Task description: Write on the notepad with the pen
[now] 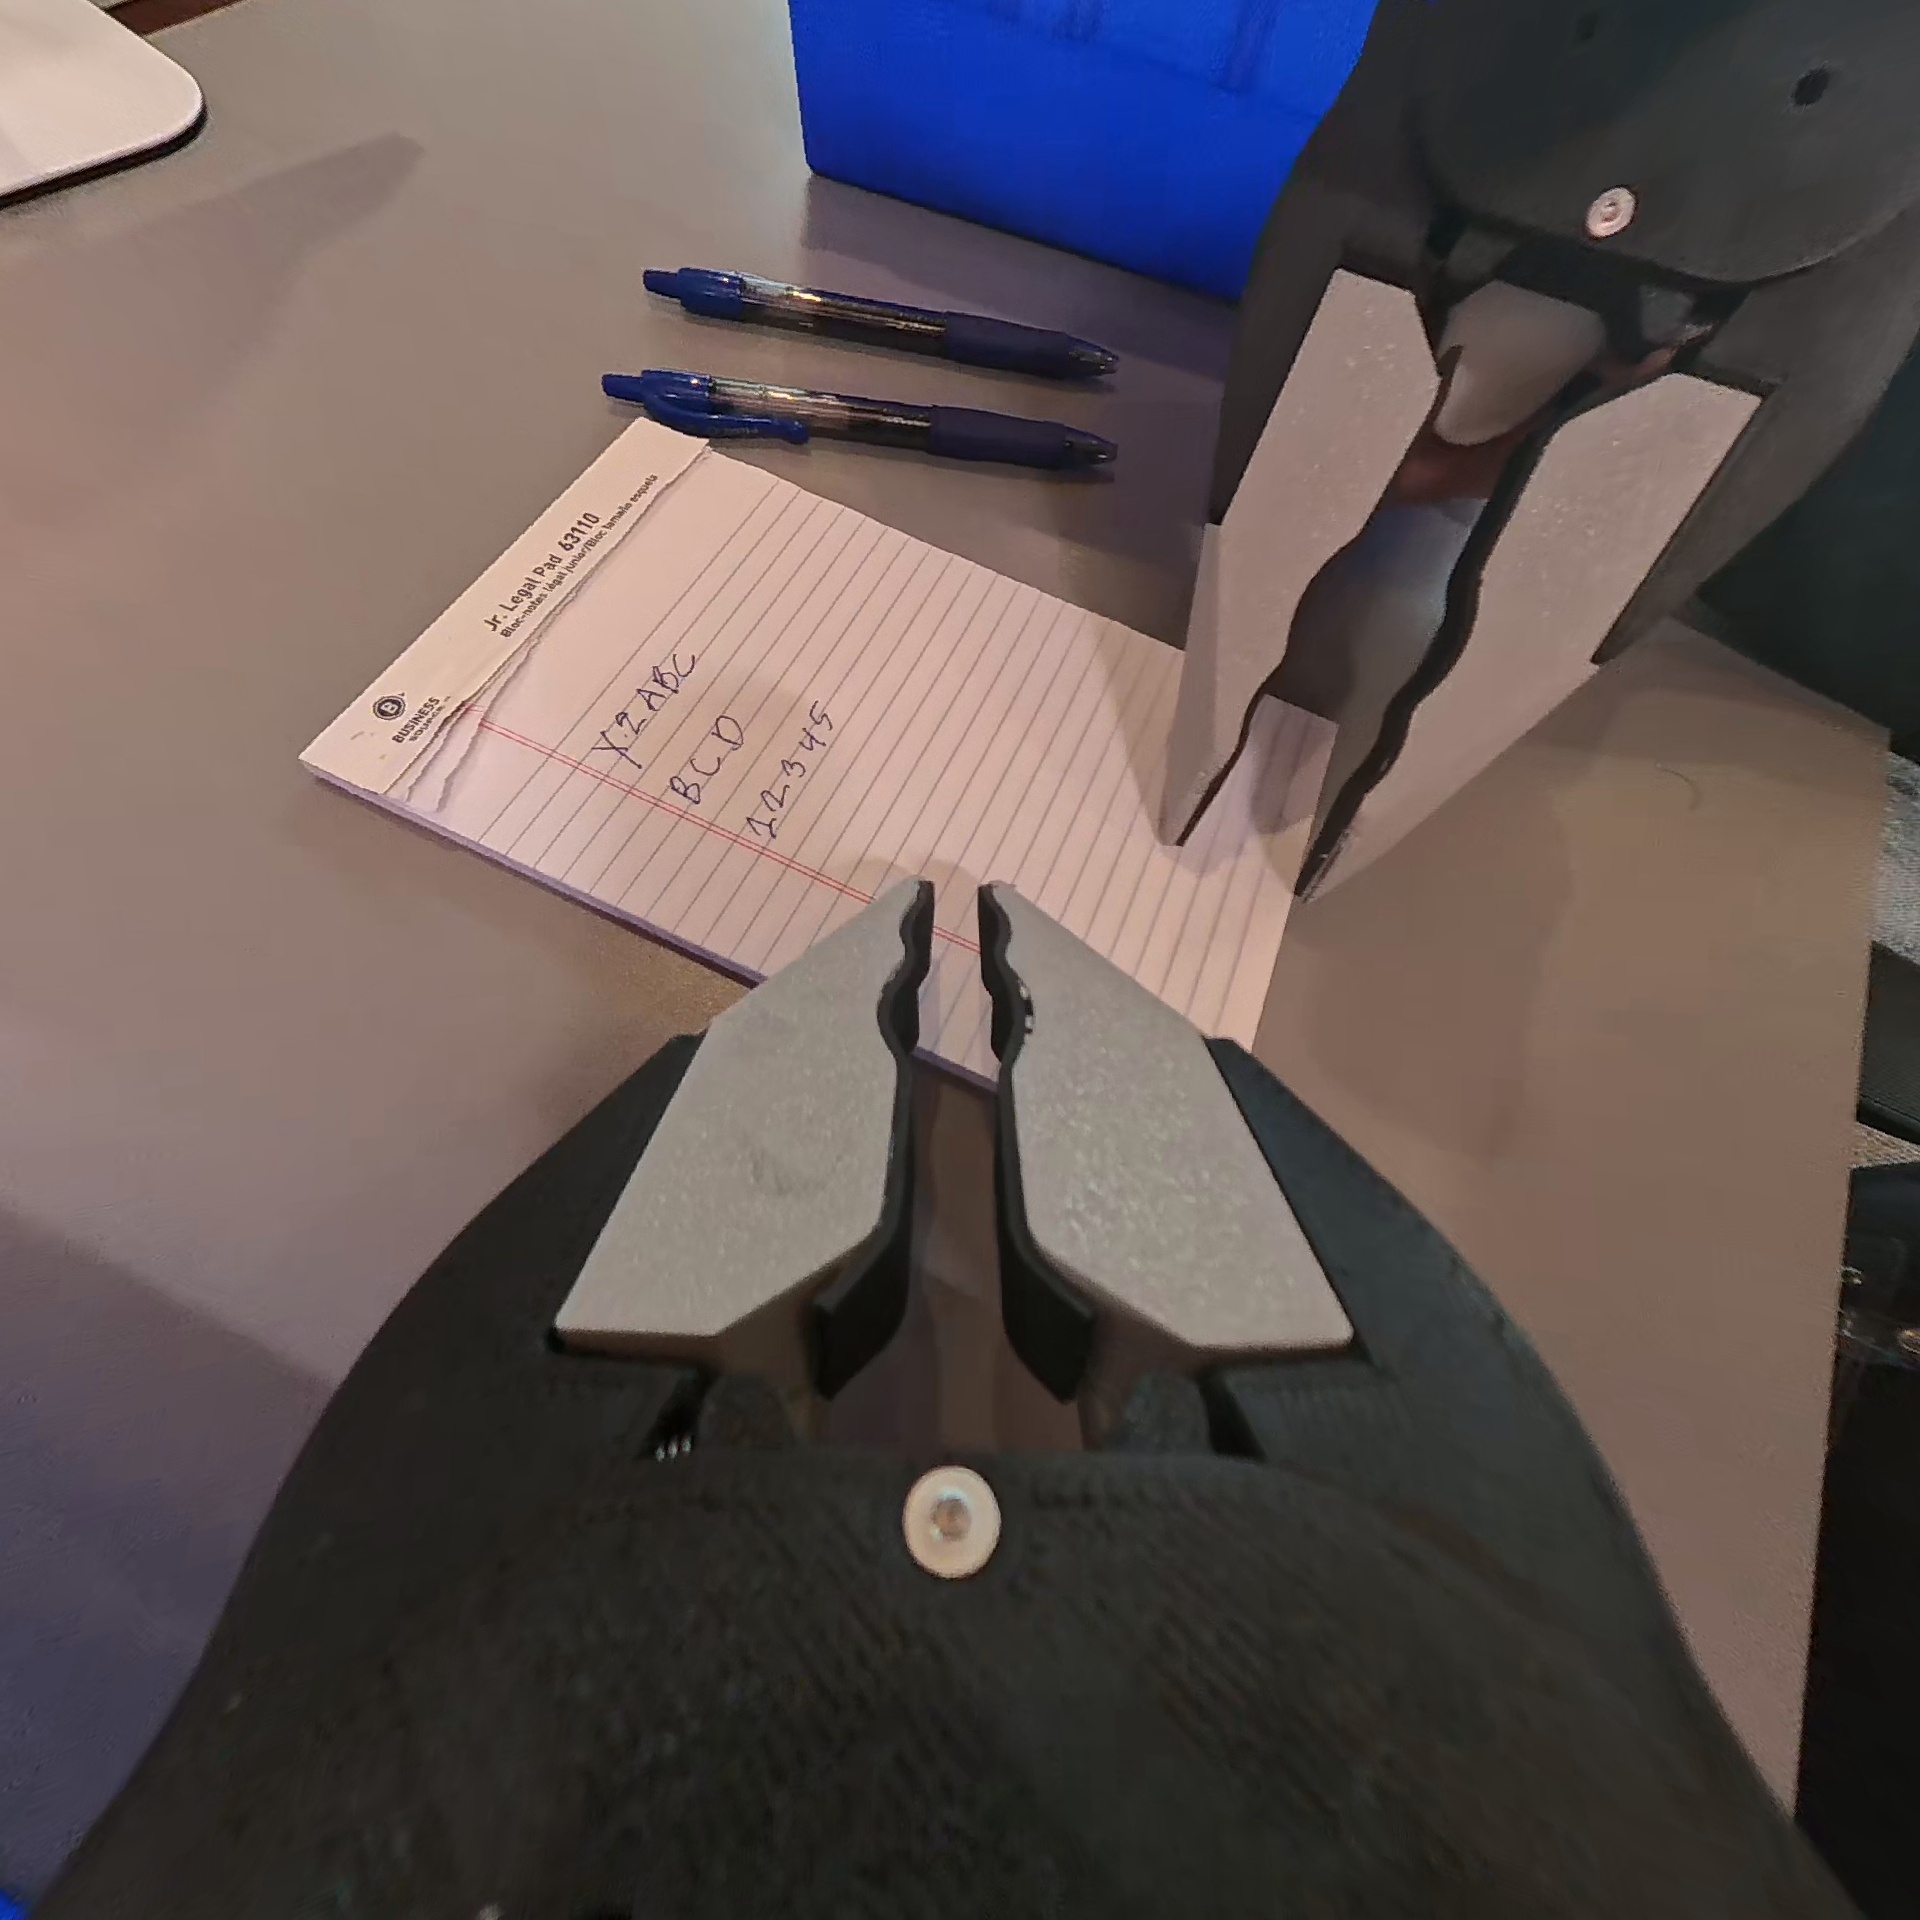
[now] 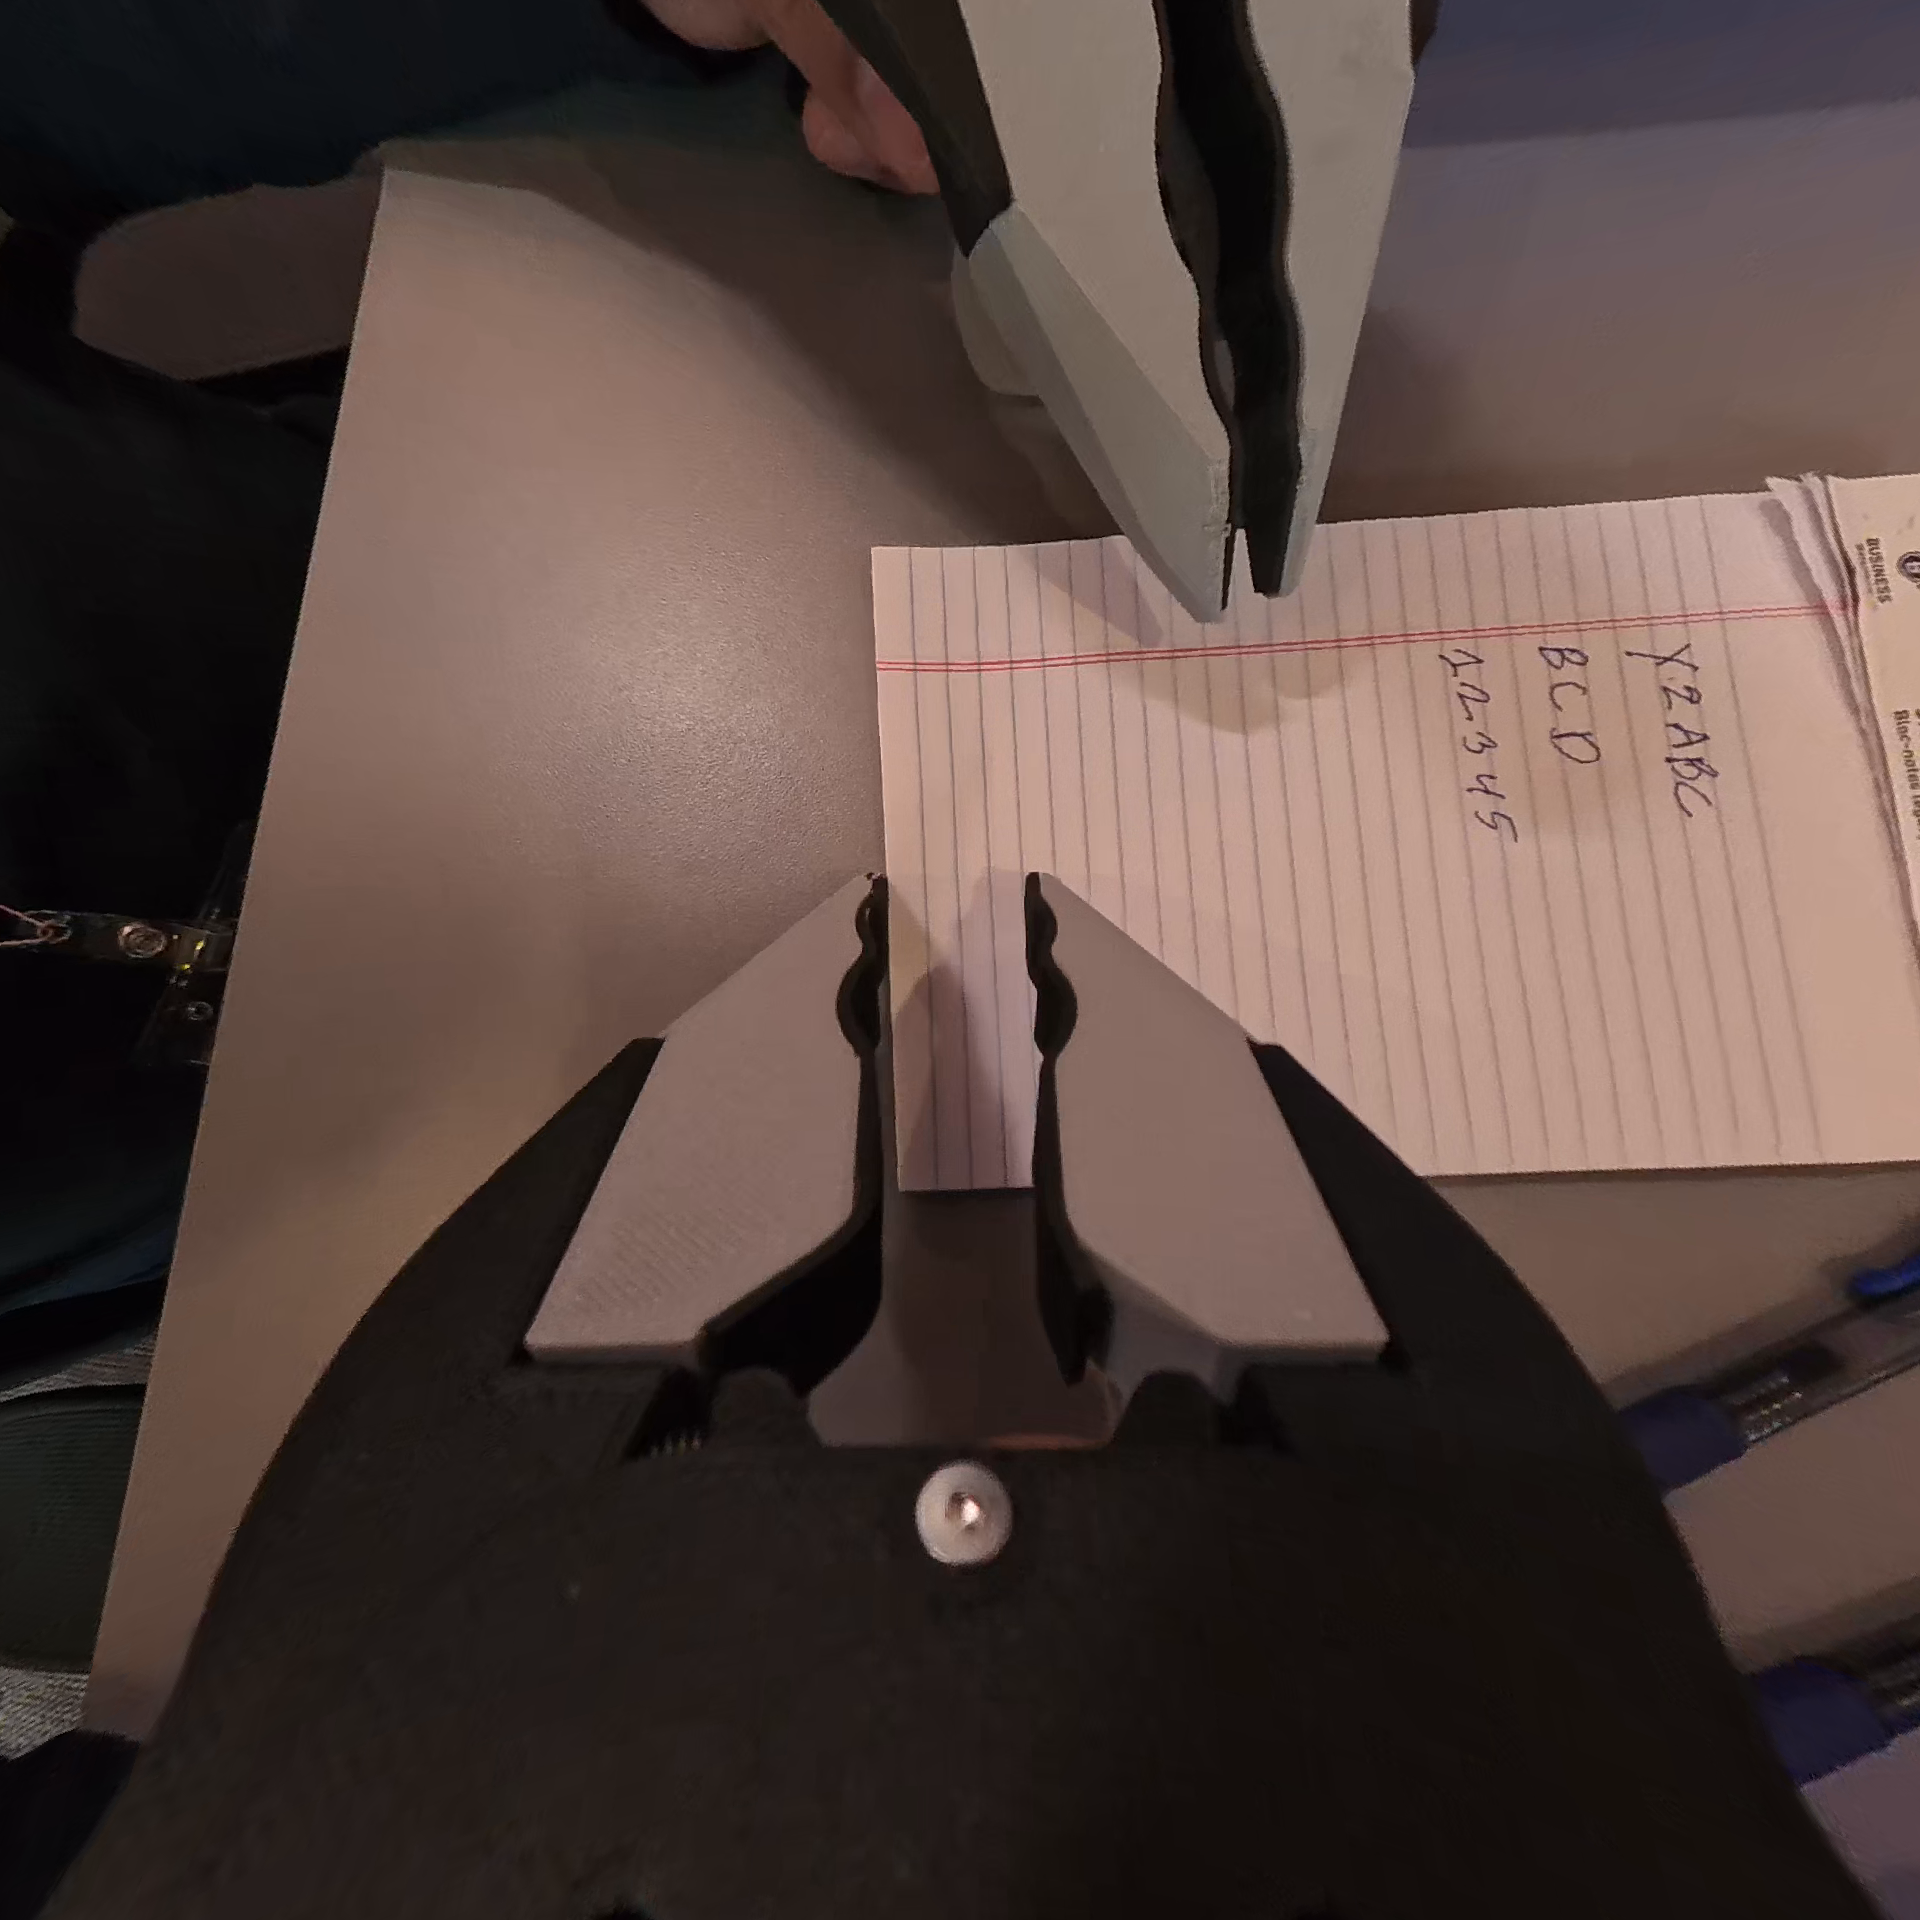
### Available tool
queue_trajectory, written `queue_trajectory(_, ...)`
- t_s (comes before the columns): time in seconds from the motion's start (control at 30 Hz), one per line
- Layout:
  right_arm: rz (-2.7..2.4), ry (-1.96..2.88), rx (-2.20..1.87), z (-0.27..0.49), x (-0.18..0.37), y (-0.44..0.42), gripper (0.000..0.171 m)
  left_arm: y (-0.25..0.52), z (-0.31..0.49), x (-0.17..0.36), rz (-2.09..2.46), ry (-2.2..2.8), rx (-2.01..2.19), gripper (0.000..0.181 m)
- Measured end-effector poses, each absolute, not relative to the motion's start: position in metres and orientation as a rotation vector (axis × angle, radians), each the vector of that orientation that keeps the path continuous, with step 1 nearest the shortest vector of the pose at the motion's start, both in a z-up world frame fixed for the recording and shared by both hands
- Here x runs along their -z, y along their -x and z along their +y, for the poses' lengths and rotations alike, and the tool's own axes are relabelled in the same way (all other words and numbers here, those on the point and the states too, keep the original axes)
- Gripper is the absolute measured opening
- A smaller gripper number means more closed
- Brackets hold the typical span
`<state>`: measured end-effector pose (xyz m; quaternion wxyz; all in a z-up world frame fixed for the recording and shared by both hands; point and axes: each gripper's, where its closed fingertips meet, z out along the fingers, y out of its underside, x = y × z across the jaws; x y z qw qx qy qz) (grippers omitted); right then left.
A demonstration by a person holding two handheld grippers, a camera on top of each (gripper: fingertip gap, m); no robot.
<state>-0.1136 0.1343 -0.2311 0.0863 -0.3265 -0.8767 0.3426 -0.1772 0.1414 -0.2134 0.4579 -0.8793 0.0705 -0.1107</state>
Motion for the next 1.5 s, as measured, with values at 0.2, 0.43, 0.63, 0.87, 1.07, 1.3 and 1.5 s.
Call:
queue_trajectory(0.2,-2.608,0.983,-1.048,0.134,0.231,0.113,0.023,0.177,0.141,0.214,0.171,2.169,0.275,0.006)
queue_trajectory(0.43,-2.604,0.989,-1.052,0.134,0.231,0.113,0.023,0.177,0.141,0.215,0.170,2.174,0.281,0.006)
queue_trajectory(0.63,-2.591,0.954,-0.975,0.135,0.231,0.116,0.033,0.177,0.141,0.214,0.169,2.169,0.280,0.006)
queue_trajectory(0.87,-2.578,0.975,-0.950,0.146,0.228,0.113,0.044,0.176,0.141,0.216,0.183,2.185,0.282,0.007)
queue_trajectory(1.07,-2.563,0.915,-0.974,0.150,0.216,0.102,0.048,0.174,0.141,0.215,0.205,2.176,0.268,0.007)
queue_trajectory(1.3,-2.591,0.929,-0.806,0.156,0.233,0.106,0.057,0.174,0.141,0.216,0.203,2.181,0.268,0.007)
queue_trajectory(1.5,-2.568,0.928,-0.772,0.160,0.232,0.108,0.065,0.174,0.141,0.216,0.203,2.183,0.269,0.007)
